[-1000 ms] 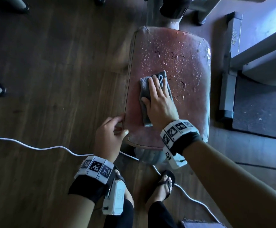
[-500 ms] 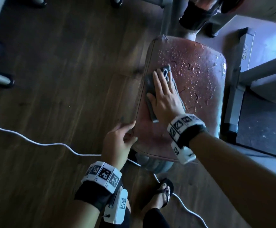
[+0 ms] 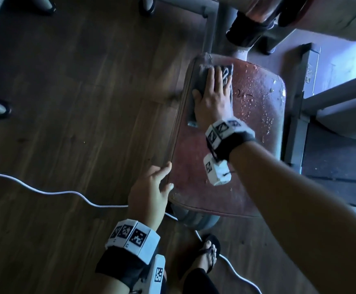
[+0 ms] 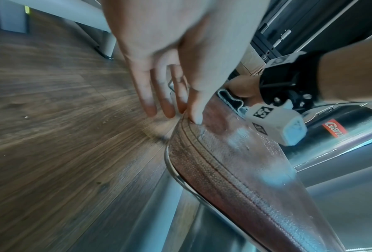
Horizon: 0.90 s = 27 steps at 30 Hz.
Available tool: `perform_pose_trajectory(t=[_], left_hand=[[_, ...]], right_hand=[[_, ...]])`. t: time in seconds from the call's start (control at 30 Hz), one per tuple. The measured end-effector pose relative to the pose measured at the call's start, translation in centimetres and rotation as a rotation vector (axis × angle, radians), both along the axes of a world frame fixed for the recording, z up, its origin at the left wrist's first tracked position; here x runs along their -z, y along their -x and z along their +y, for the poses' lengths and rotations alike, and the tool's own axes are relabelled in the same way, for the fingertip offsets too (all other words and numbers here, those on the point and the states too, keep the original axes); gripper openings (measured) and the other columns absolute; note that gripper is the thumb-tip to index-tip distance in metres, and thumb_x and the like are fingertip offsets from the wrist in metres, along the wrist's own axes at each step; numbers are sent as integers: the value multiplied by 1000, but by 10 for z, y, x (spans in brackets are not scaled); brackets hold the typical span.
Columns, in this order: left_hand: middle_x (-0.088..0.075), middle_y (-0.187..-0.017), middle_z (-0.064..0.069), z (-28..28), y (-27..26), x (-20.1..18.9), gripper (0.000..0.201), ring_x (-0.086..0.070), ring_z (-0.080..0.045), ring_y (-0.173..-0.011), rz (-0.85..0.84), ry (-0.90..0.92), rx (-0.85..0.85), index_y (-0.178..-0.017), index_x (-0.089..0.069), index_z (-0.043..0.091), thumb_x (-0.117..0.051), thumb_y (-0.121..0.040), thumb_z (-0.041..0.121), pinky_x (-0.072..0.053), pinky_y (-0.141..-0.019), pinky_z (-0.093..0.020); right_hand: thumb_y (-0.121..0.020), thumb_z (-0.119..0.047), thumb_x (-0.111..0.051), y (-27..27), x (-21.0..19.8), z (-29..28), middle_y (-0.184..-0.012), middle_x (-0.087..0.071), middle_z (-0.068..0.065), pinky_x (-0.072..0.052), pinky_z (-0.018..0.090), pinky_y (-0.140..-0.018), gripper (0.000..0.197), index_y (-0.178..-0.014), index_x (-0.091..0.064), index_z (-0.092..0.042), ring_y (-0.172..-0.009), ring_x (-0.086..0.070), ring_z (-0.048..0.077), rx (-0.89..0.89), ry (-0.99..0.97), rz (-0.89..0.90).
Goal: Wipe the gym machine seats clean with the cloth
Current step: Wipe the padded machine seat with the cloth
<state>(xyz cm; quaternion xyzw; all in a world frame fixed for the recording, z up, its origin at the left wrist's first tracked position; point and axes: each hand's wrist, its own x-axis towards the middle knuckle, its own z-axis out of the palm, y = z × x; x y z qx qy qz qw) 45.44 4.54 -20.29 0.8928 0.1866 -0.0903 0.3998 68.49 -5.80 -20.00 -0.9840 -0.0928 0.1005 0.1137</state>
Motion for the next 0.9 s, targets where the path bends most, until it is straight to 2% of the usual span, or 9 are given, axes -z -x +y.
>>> perform_pose_trajectory(t=[0.1, 0.17, 0.37, 0.47, 0.53, 0.73, 0.83, 0.9], left_hand=[[-68, -109, 7, 0, -1, -1, 47, -67, -15, -95, -16, 19, 3, -124, -67, 23, -79, -79, 15, -55, -80, -30], [-69, -114, 6, 1, -1, -2, 47, -68, -15, -99, -18, 25, -3, -124, -67, 22, -79, -79, 15, -54, -84, -30], [-64, -103, 10, 0, -3, -2, 48, -65, -13, -87, -9, -6, 34, -124, -67, 23, -80, -78, 15, -55, -72, -34], [-64, -101, 9, 1, -2, 1, 48, -64, -13, -87, -39, -11, 48, -123, -68, 22, -80, -77, 13, -55, -71, -34], [-64, -101, 9, 0, -1, 1, 48, -64, -12, -87, -51, -18, 40, -122, -68, 22, -80, -77, 12, -55, -70, -33], [-63, -100, 7, -5, -1, 5, 47, -63, -16, -85, -58, -49, 9, -121, -70, 22, -80, -76, 12, -51, -69, -32], [-67, -107, 3, -5, -1, 5, 47, -65, -18, -92, -51, -9, -15, -120, -70, 21, -80, -76, 10, -53, -80, -34], [-69, -108, 1, -2, -2, 4, 46, -67, -17, -90, -40, 60, -58, -118, -72, 19, -81, -74, 9, -52, -84, -31]], right_hand=[[-99, -30, -43, 46, -2, -6, -157, -14, 23, -4, 50, -119, 66, -149, -16, 5, -146, -9, 39, -58, -26, -9], [-98, -32, -45, 49, 4, -10, -156, -17, 23, -7, 51, -119, 68, -148, -20, 5, -145, -10, 43, -66, -28, 1], [-98, -39, -42, -27, 8, -4, -162, -3, 6, -3, 45, -120, 71, -154, -8, -11, -147, 6, 38, -28, -15, 66], [-96, -41, -42, -62, 7, 10, -162, -6, 3, -3, 45, -120, 70, -153, -10, -16, -147, 6, 36, 8, 18, 79], [-94, -44, -40, -65, 7, 14, -161, -10, 2, -3, 45, -120, 69, -153, -13, -19, -147, 4, 37, -4, 45, 49], [-87, -49, -43, 0, 16, -2, -159, -20, 3, -10, 48, -120, 74, -152, -24, -19, -146, -10, 38, -285, 11, -39], [-85, -46, -45, 42, 20, -8, -155, -30, 6, -16, 48, -118, 71, -148, -34, -15, -144, -18, 40, -330, -72, -56], [-88, -44, -46, 70, 20, -15, -156, -29, 5, -17, 48, -118, 69, -149, -33, -15, -144, -17, 39, -335, -109, -51]])
